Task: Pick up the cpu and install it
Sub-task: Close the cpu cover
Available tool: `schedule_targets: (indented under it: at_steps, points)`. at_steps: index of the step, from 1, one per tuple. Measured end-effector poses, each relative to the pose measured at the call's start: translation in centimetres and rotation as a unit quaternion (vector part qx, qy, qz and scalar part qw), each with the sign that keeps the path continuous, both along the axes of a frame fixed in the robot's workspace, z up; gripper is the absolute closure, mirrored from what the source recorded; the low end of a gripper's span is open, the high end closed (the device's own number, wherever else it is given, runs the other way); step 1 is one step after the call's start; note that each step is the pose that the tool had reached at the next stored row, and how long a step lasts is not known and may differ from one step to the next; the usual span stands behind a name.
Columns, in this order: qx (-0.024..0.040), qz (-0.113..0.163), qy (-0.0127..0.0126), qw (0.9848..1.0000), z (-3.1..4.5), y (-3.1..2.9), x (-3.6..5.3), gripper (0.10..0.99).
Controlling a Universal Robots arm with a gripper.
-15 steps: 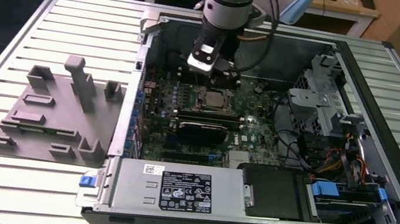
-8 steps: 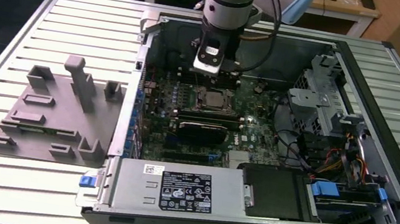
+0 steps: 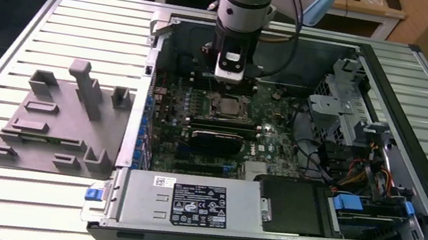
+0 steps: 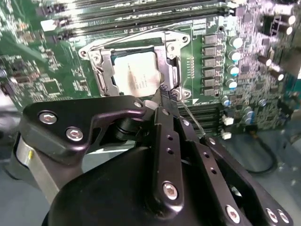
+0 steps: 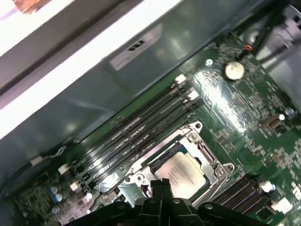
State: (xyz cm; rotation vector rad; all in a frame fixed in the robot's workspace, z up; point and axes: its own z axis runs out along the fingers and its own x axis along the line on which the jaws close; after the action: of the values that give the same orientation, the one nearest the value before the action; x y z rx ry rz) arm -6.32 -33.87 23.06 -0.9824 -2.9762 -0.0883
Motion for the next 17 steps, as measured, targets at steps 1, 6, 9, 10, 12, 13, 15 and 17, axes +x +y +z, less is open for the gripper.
schedule_targets:
  at_steps: [1, 6, 9, 10, 12, 13, 15, 17]
  points:
    - [0.0000, 0.009, 0.0000, 1.0000, -0.03, 0.00, 0.00, 0.980]
    - [0.0000, 0.055, 0.0000, 0.9985, -0.18, 0.00, 0.00, 0.980]
    - [-0.0001, 0.082, 0.0000, 0.9967, -0.25, 0.00, 0.00, 0.980]
    - [0.0000, 0.091, 0.0000, 0.9959, -0.28, 0.00, 0.00, 0.980]
    - [-0.0001, 0.109, 0.0001, 0.9940, -0.32, 0.00, 0.00, 0.980]
    - [0.0000, 0.118, 0.0000, 0.9930, -0.34, 0.00, 0.00, 0.980]
    - [0.0000, 0.136, 0.0000, 0.9907, -0.39, 0.00, 0.00, 0.980]
    - [-0.0001, 0.154, 0.0000, 0.9881, -0.43, 0.00, 0.00, 0.980]
